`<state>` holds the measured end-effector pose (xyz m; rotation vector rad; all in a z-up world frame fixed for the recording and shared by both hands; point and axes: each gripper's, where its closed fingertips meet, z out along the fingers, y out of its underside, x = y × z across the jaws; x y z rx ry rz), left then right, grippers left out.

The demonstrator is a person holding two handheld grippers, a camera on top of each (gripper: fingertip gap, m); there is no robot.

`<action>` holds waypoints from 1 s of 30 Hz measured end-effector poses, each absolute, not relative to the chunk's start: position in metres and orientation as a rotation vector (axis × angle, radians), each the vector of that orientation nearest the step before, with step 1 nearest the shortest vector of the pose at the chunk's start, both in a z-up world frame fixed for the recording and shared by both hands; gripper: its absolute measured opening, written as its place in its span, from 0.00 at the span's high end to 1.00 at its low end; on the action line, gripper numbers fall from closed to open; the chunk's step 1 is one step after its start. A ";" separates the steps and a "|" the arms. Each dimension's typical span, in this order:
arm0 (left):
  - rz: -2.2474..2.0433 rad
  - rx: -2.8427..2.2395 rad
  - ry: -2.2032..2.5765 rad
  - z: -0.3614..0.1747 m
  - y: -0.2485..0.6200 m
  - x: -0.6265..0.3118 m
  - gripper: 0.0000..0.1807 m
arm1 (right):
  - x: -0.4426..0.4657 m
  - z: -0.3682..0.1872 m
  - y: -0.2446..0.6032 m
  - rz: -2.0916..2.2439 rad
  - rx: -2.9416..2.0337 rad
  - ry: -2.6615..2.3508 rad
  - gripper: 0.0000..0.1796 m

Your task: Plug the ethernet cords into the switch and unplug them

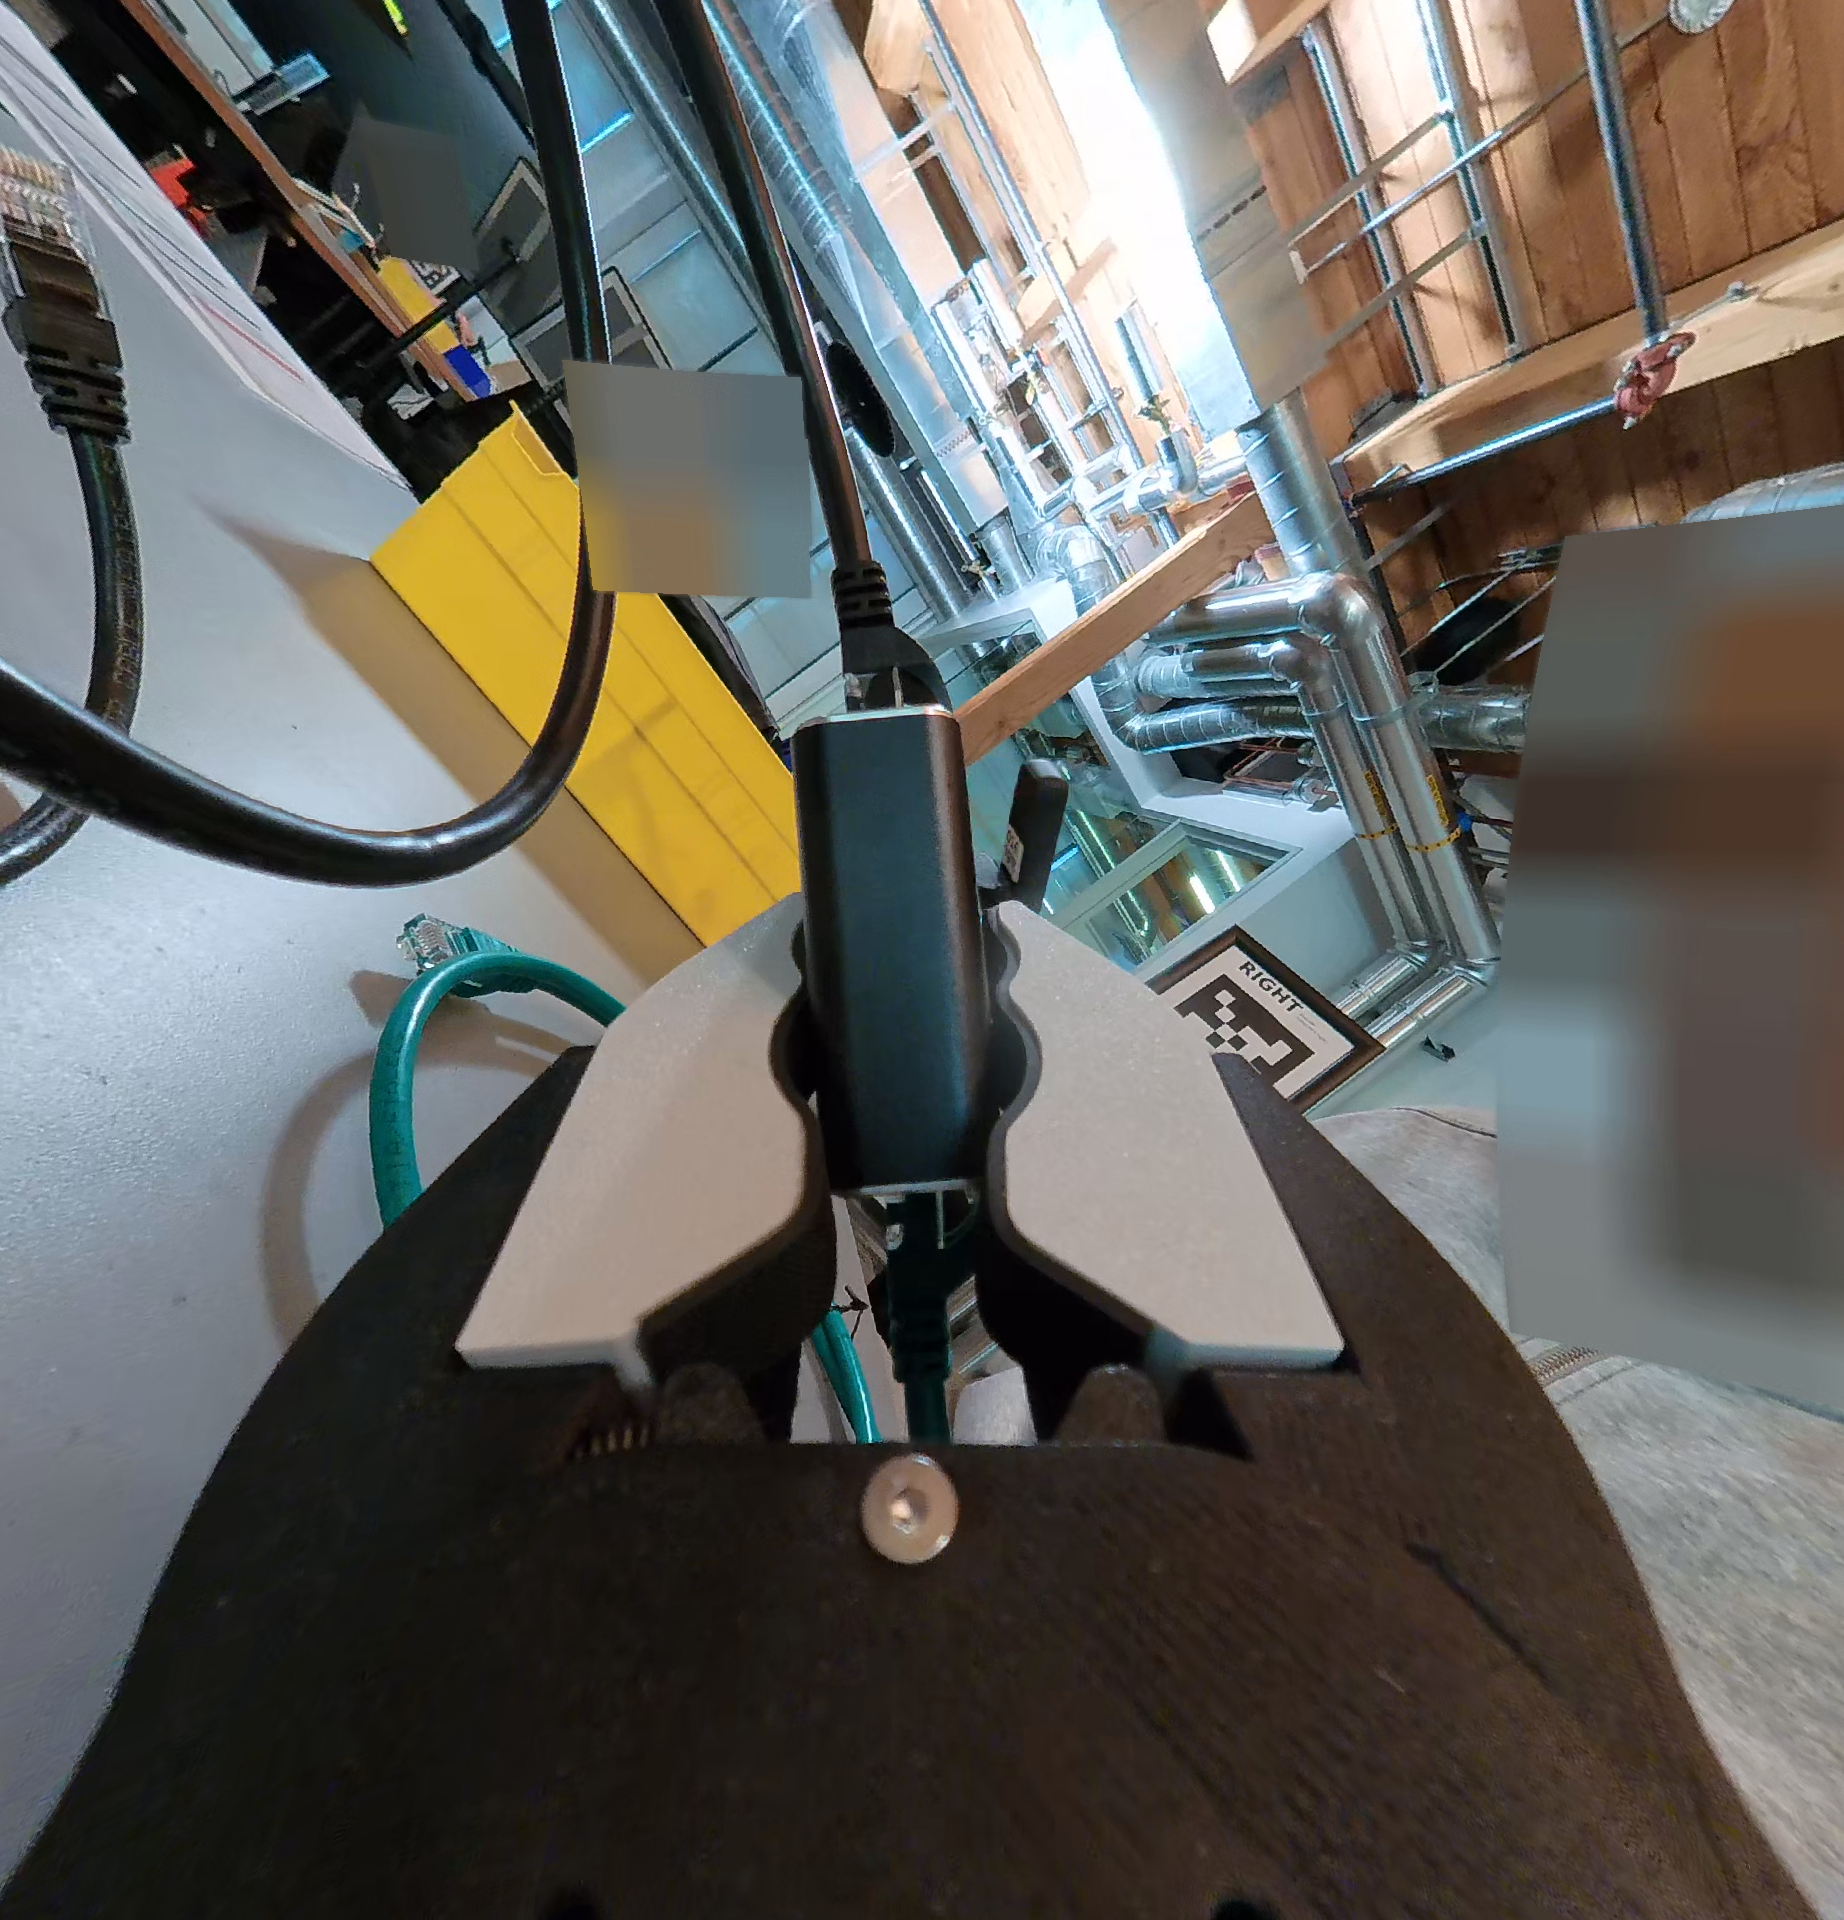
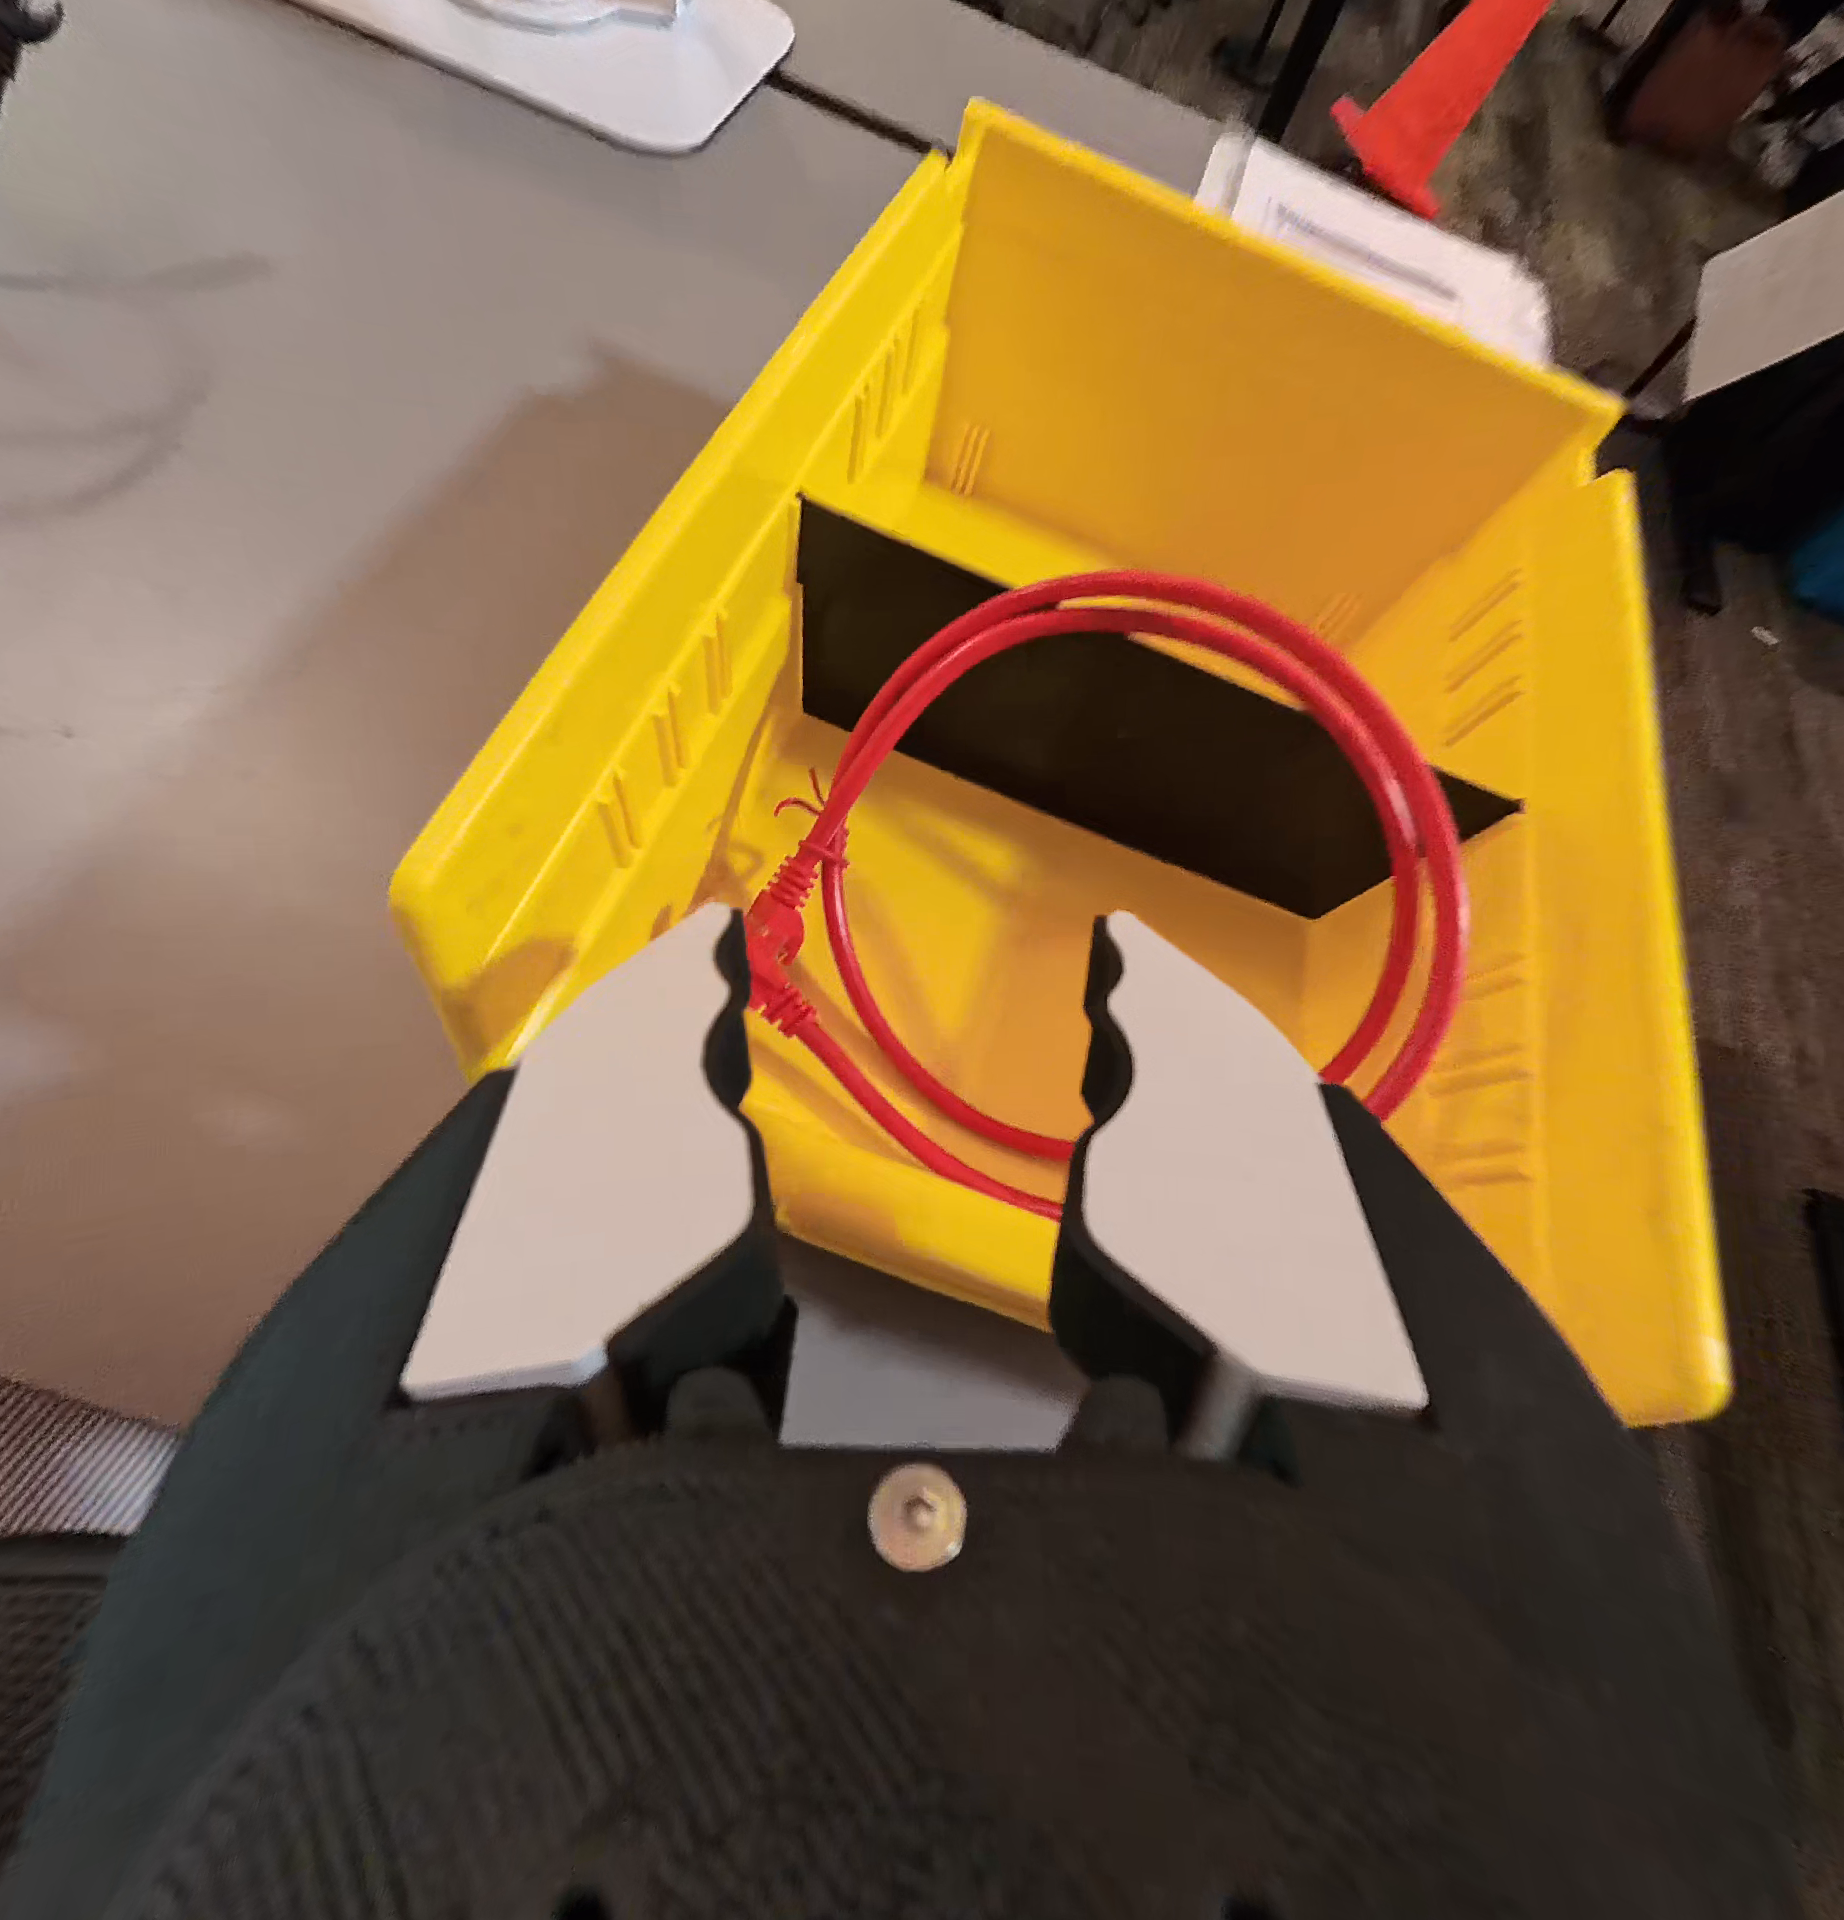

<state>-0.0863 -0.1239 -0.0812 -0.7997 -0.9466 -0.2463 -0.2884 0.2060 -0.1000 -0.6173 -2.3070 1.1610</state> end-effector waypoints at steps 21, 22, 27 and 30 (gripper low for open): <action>-0.153 -1.105 -0.966 -0.097 -0.087 -0.083 0.85 | -0.096 -0.056 -0.017 2.114 0.024 -2.230 0.74; -0.152 -1.101 -0.966 -0.097 -0.087 -0.083 0.85 | -0.098 -0.063 -0.029 2.162 -0.035 -2.310 0.71; -0.151 -1.116 -0.964 -0.098 -0.085 -0.082 0.85 | -0.113 -0.082 -0.085 2.346 -0.189 -2.571 0.80; -0.155 -1.120 -0.967 -0.099 -0.085 -0.083 0.85 | -0.116 -0.084 -0.111 2.353 -0.050 -2.598 0.82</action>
